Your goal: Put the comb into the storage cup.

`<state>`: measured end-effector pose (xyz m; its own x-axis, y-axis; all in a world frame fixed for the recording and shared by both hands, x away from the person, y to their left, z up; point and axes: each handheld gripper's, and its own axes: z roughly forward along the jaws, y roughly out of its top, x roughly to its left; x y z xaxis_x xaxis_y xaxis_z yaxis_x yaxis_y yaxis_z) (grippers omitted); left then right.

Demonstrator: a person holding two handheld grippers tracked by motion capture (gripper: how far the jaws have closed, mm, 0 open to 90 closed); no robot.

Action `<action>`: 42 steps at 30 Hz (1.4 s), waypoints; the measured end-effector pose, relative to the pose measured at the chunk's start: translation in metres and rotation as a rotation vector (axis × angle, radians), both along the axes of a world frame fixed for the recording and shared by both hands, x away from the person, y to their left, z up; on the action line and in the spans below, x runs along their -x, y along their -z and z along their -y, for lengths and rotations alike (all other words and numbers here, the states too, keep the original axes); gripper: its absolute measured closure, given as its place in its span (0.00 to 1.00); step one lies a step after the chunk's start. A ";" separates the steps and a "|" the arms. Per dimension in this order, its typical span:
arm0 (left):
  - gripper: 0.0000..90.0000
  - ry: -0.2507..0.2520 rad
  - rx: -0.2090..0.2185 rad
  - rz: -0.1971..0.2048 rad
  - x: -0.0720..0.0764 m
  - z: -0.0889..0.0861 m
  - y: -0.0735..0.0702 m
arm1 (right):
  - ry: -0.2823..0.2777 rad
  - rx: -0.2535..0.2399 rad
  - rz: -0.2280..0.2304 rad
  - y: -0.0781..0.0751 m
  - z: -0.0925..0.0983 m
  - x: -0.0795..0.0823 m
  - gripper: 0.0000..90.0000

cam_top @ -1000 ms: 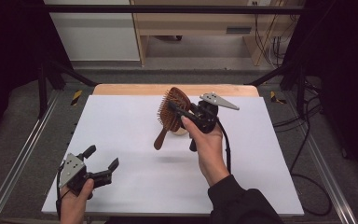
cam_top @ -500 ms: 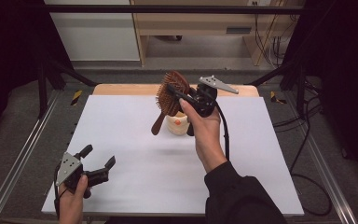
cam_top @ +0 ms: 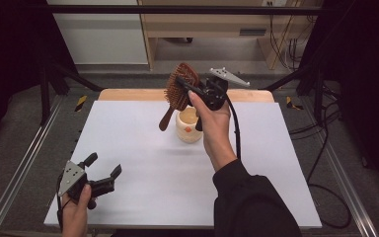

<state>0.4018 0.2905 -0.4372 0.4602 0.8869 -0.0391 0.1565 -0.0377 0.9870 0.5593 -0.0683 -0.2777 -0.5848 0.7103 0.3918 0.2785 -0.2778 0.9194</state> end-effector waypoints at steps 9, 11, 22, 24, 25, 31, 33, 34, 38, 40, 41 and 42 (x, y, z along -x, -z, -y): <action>0.05 0.002 0.007 0.003 0.000 -0.001 0.000 | 0.021 -0.024 -0.005 0.002 0.002 -0.013 0.57; 0.05 -0.004 0.008 0.002 -0.001 -0.002 0.000 | 0.025 -0.009 -0.006 0.002 0.002 -0.016 0.57; 0.05 0.000 0.014 0.001 -0.001 -0.002 0.000 | 0.051 0.007 -0.008 0.002 0.001 -0.029 0.57; 0.05 0.004 0.024 0.001 -0.001 -0.002 0.001 | 0.056 -0.001 -0.007 0.000 0.002 -0.031 0.57; 0.05 0.005 0.026 0.001 -0.002 -0.002 0.000 | 0.057 -0.005 -0.003 -0.001 0.003 -0.031 0.57; 0.04 0.003 0.029 -0.001 -0.002 -0.004 0.001 | 0.070 -0.020 0.004 -0.006 0.009 -0.035 0.56; 0.03 0.004 0.031 -0.002 -0.002 -0.004 0.001 | 0.079 -0.036 0.011 -0.008 0.014 -0.036 0.56; 0.02 0.004 0.032 -0.002 -0.002 -0.004 0.001 | 0.083 -0.046 0.010 -0.009 0.016 -0.036 0.56; 0.02 0.005 0.035 -0.003 -0.002 -0.004 0.001 | 0.107 -0.052 0.014 -0.012 0.026 -0.038 0.56; 0.02 0.004 0.036 -0.004 -0.002 -0.004 0.001 | 0.117 -0.051 0.016 -0.014 0.031 -0.039 0.56; 0.02 0.003 0.036 -0.004 -0.002 -0.004 0.001 | 0.122 -0.051 0.016 -0.015 0.033 -0.039 0.56; 0.02 0.002 0.036 -0.005 -0.002 -0.004 0.001 | 0.125 -0.048 0.020 -0.016 0.034 -0.039 0.56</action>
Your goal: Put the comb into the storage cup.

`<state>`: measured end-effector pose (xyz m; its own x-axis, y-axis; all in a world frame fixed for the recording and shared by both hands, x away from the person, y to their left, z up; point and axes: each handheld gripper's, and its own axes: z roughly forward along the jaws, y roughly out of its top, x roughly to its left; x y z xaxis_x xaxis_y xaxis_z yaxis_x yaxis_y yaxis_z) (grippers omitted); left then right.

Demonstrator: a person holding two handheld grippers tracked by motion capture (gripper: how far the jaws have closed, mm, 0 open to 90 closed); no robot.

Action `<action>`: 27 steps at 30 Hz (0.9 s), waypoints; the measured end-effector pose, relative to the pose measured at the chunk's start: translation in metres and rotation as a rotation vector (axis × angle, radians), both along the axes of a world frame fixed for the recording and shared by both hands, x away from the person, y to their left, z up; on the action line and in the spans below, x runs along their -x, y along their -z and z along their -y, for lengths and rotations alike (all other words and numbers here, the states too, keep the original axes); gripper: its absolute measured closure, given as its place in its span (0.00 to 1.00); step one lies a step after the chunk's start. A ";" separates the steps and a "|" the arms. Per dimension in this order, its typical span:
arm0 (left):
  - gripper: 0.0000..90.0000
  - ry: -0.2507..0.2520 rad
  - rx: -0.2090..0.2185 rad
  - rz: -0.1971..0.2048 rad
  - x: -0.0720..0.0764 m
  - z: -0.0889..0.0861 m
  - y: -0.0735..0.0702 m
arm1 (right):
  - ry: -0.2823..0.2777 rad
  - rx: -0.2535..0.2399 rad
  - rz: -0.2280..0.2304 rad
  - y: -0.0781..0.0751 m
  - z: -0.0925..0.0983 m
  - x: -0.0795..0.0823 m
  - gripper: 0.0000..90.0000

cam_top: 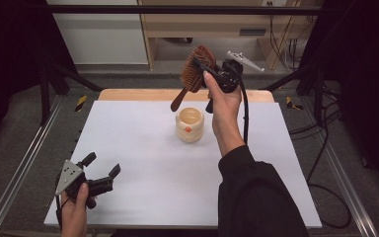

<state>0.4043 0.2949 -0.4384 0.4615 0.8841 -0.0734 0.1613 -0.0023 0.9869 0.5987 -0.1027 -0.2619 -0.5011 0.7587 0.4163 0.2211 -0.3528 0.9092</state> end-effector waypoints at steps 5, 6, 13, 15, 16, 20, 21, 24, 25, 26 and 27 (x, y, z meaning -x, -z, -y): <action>0.02 0.003 -0.003 0.003 0.000 0.001 0.000 | 0.013 0.031 -0.001 -0.001 0.004 -0.002 0.56; 0.02 0.003 -0.003 0.003 0.000 0.001 0.000 | 0.015 0.034 -0.002 -0.001 0.005 -0.003 0.56; 0.02 0.003 -0.003 0.001 0.000 0.001 0.000 | 0.048 0.037 -0.004 -0.001 0.015 -0.010 0.56; 0.02 0.004 -0.003 0.002 0.000 0.000 0.000 | 0.056 0.038 -0.004 -0.003 0.019 -0.011 0.56; 0.02 0.004 -0.003 0.001 0.000 0.000 0.000 | 0.059 0.040 -0.005 -0.004 0.020 -0.011 0.56; 0.02 0.006 -0.003 0.001 0.000 0.001 0.000 | 0.074 0.082 0.001 -0.006 0.022 -0.012 0.56; 0.02 0.006 -0.004 0.001 0.000 0.001 0.000 | 0.074 0.098 -0.005 -0.005 0.021 -0.012 0.56; 0.02 0.005 -0.004 0.001 0.000 0.001 0.000 | 0.074 0.120 -0.008 -0.004 0.020 -0.014 0.56; 0.02 0.005 -0.004 0.002 0.000 0.001 0.000 | 0.072 0.122 -0.012 -0.003 0.020 -0.014 0.56; 0.02 0.005 -0.004 0.002 0.000 0.001 0.000 | 0.073 0.128 -0.014 -0.003 0.019 -0.015 0.56; 0.02 0.006 -0.004 0.001 0.000 0.001 0.000 | 0.073 0.138 -0.014 -0.002 0.019 -0.015 0.56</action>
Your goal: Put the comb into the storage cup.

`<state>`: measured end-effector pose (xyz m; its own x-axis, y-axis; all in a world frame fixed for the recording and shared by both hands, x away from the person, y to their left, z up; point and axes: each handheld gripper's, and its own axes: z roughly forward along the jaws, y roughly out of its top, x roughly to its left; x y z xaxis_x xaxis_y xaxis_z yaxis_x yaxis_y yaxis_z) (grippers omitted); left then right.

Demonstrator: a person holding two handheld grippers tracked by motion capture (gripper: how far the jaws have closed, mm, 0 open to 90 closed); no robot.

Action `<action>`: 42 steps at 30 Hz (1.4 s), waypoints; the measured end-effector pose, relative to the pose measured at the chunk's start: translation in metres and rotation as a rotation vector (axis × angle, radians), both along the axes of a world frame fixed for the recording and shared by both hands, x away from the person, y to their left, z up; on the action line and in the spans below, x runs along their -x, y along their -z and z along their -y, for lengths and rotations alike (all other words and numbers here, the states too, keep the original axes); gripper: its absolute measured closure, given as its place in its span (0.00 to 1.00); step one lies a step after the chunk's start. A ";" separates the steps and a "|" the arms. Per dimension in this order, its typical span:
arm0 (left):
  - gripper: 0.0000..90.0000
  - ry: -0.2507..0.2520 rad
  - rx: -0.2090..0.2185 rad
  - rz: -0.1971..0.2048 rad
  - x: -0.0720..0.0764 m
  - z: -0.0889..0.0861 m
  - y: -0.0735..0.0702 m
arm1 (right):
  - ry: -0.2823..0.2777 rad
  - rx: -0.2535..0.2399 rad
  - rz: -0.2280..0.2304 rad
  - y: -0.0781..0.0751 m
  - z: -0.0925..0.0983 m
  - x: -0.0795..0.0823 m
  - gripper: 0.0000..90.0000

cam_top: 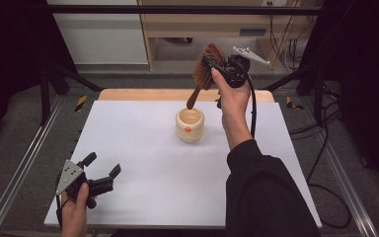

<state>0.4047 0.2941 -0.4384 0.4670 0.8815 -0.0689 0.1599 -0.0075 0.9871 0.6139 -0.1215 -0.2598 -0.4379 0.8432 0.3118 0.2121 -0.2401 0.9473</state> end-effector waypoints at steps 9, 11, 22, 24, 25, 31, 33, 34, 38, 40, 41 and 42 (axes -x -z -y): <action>0.02 0.000 0.005 -0.001 -0.001 -0.001 0.000 | -0.013 0.018 -0.021 0.008 -0.002 -0.004 0.56; 0.02 -0.001 0.005 0.001 -0.001 -0.001 0.000 | -0.014 0.017 -0.025 0.012 -0.002 -0.005 0.56; 0.02 0.001 0.002 0.000 -0.001 -0.001 0.000 | -0.016 0.014 -0.050 0.022 0.002 -0.004 0.56; 0.02 0.001 -0.001 0.000 -0.001 -0.001 0.000 | -0.018 0.011 -0.053 0.023 0.002 -0.003 0.56; 0.02 0.002 0.000 0.000 -0.001 -0.001 0.000 | -0.020 0.013 -0.053 0.023 0.002 -0.003 0.56; 0.02 0.001 0.003 0.001 -0.001 -0.001 0.000 | -0.023 0.017 -0.062 0.032 0.003 -0.001 0.56; 0.02 0.001 0.002 0.000 -0.001 -0.001 0.000 | -0.023 0.021 -0.067 0.036 0.003 -0.001 0.56; 0.02 0.001 0.001 0.000 -0.001 -0.001 0.000 | -0.022 0.018 -0.065 0.037 0.003 -0.001 0.56; 0.02 0.002 0.000 0.000 -0.001 -0.001 0.000 | -0.023 0.016 -0.070 0.042 0.003 -0.001 0.56; 0.02 0.002 0.002 0.000 -0.001 -0.001 0.000 | -0.024 0.014 -0.074 0.044 0.003 -0.001 0.56; 0.02 0.000 0.002 0.000 -0.001 -0.001 0.000 | -0.026 0.011 -0.074 0.045 0.003 -0.001 0.56; 0.02 0.000 0.003 0.000 -0.001 -0.001 0.000 | -0.028 0.007 -0.076 0.046 0.003 -0.001 0.56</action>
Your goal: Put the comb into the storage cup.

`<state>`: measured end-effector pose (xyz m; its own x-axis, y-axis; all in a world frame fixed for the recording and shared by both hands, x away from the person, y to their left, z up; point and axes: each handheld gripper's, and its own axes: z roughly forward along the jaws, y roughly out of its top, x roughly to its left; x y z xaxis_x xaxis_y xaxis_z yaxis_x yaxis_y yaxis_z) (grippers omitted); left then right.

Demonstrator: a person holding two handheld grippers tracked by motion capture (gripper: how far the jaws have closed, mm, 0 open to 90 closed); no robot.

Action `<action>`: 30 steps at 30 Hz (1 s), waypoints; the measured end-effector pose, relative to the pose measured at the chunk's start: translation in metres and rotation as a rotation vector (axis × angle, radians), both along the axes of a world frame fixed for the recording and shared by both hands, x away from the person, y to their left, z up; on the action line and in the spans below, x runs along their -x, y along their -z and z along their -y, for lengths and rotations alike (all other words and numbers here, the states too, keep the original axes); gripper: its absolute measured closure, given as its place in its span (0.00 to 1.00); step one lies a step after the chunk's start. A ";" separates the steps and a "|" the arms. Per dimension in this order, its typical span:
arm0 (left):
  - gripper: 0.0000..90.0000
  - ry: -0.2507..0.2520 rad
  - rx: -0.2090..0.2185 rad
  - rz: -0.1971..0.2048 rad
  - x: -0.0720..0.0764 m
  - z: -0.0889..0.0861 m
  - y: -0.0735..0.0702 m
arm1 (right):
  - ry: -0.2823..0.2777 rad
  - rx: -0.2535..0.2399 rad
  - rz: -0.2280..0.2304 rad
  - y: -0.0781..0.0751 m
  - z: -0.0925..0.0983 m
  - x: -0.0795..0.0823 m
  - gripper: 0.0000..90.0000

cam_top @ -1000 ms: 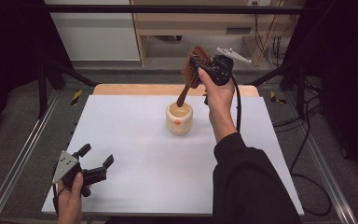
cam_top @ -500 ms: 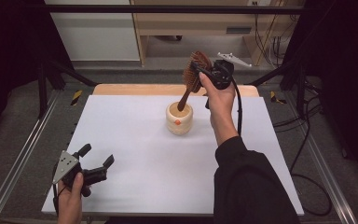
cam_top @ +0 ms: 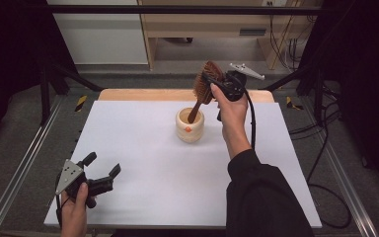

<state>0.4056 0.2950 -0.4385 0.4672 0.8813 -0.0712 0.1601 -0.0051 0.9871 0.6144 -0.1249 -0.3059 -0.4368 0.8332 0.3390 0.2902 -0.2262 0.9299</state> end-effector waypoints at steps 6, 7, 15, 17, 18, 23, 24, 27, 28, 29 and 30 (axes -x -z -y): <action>0.02 0.001 -0.001 0.000 0.000 0.000 0.000 | -0.001 0.003 -0.007 0.004 0.000 0.000 0.56; 0.02 0.001 -0.001 0.000 0.000 0.000 0.000 | -0.002 0.002 -0.006 0.005 0.000 0.001 0.56; 0.02 -0.001 0.000 0.000 0.000 0.000 0.000 | -0.011 -0.008 -0.007 0.008 -0.006 0.002 0.56; 0.02 0.000 0.000 0.000 0.000 0.000 0.000 | -0.013 -0.008 -0.010 0.009 -0.007 0.002 0.56; 0.02 -0.001 0.000 0.000 0.000 0.000 0.000 | -0.013 -0.008 -0.011 0.010 -0.007 0.002 0.56; 0.02 -0.001 0.001 0.000 0.000 -0.001 0.000 | -0.005 -0.011 -0.022 0.016 -0.007 0.001 0.56; 0.02 -0.001 0.002 0.000 0.000 -0.001 0.000 | -0.006 -0.013 -0.023 0.017 -0.006 0.001 0.56; 0.02 0.000 0.001 0.000 0.000 0.000 0.000 | -0.006 -0.016 -0.031 0.020 -0.006 0.001 0.56; 0.02 0.000 0.000 0.000 0.000 0.000 0.000 | -0.007 -0.019 -0.032 0.022 -0.006 0.000 0.56; 0.02 0.000 -0.001 -0.001 0.000 0.000 0.000 | -0.005 -0.020 -0.032 0.023 -0.006 0.000 0.56; 0.02 0.001 0.000 0.000 0.000 0.000 0.000 | -0.005 -0.021 -0.035 0.024 -0.006 0.000 0.56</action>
<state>0.4056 0.2953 -0.4386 0.4679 0.8809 -0.0710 0.1605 -0.0057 0.9870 0.6143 -0.1194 -0.3294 -0.4287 0.8235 0.3715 0.3238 -0.2439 0.9142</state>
